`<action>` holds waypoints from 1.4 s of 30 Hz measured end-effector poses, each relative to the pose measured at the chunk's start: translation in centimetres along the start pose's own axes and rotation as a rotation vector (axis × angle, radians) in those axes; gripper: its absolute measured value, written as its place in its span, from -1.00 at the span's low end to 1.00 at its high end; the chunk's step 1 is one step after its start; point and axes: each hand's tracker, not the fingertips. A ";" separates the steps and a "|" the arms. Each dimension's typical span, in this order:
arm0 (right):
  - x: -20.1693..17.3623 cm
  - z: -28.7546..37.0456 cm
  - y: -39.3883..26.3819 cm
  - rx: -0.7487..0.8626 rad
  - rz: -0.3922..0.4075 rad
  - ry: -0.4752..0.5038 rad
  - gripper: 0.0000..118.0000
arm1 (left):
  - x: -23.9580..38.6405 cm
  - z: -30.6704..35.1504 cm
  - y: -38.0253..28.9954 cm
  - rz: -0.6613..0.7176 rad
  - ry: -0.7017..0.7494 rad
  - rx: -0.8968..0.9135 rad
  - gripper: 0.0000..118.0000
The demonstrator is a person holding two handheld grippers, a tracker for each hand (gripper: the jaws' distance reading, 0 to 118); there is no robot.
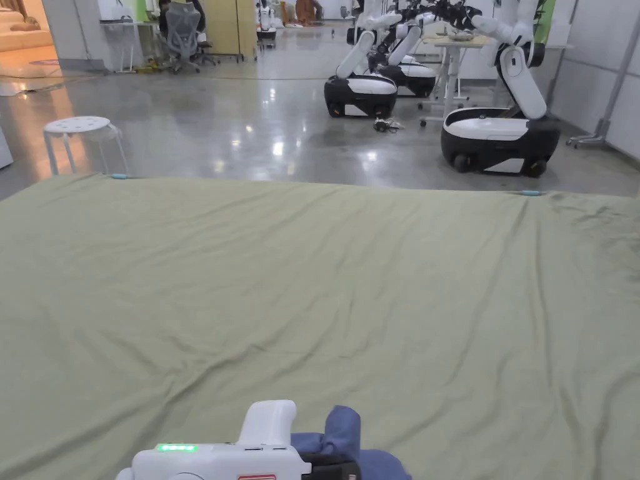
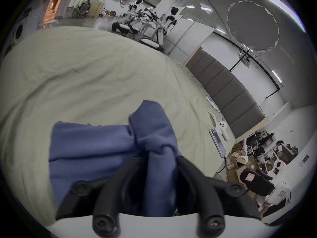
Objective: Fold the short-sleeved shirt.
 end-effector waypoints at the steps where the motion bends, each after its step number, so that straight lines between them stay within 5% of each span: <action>1: 0.1 -0.2 0.0 -0.008 0.002 -0.005 -1.00 | 0.2 0.3 0.0 0.000 -0.017 0.007 -0.29; 4: 0.2 0.0 -0.3 -0.020 0.054 -0.012 -1.00 | -0.1 3.6 1.3 -0.008 -0.088 0.142 0.07; 7: 0.9 -0.4 -0.7 -0.037 0.020 0.043 -1.00 | -0.9 6.0 2.2 0.021 -0.063 0.228 0.37; 11: 1.2 -1.0 -1.1 -0.044 -0.040 0.053 -1.00 | -2.8 4.4 1.6 0.152 -0.133 0.190 0.35; 12: 1.1 -0.8 -1.0 -0.047 -0.044 0.056 -1.00 | -3.0 3.3 1.3 0.183 -0.176 0.148 0.20; 14: 1.1 -0.8 -1.0 -0.057 -0.036 0.060 -1.00 | -2.8 0.7 0.4 0.200 -0.229 0.084 -0.64; 15: 0.8 -1.1 -0.9 -0.064 -0.019 0.051 -1.00 | -2.4 -0.8 0.1 0.195 -0.231 0.044 -0.74; 20: -0.1 -1.4 -0.6 -0.077 0.032 0.005 -1.00 | -1.7 -6.0 -1.3 0.166 -0.107 -0.090 -0.97; 24: 0.4 -1.9 -0.6 -0.102 -0.027 0.035 -1.00 | -0.5 -6.3 -1.2 0.072 -0.065 -0.096 -0.99; 27: 0.2 -3.5 -0.3 -0.158 0.008 0.050 -1.00 | 0.6 -4.4 -0.8 0.029 -0.078 -0.070 -0.98; 29: -0.7 -5.0 0.3 -0.194 0.064 0.098 -1.00 | 0.4 -1.5 -0.6 -0.005 -0.217 0.030 -0.97; 31: -1.6 -6.8 0.9 -0.219 0.068 0.159 -1.00 | 0.1 2.1 -0.6 0.002 -0.287 0.121 -0.75; 35: -3.6 -11.9 3.7 -0.289 0.090 0.228 -1.00 | -2.4 8.3 -1.1 0.024 -0.221 0.223 0.37; 40: -3.0 -19.9 4.7 -0.529 0.103 0.182 -1.00 | -6.9 10.8 -2.2 0.144 -0.158 0.252 0.45; 42: -2.7 -22.0 3.5 -0.656 0.205 0.101 -1.00 | -8.1 10.9 -2.8 0.187 -0.157 0.272 0.45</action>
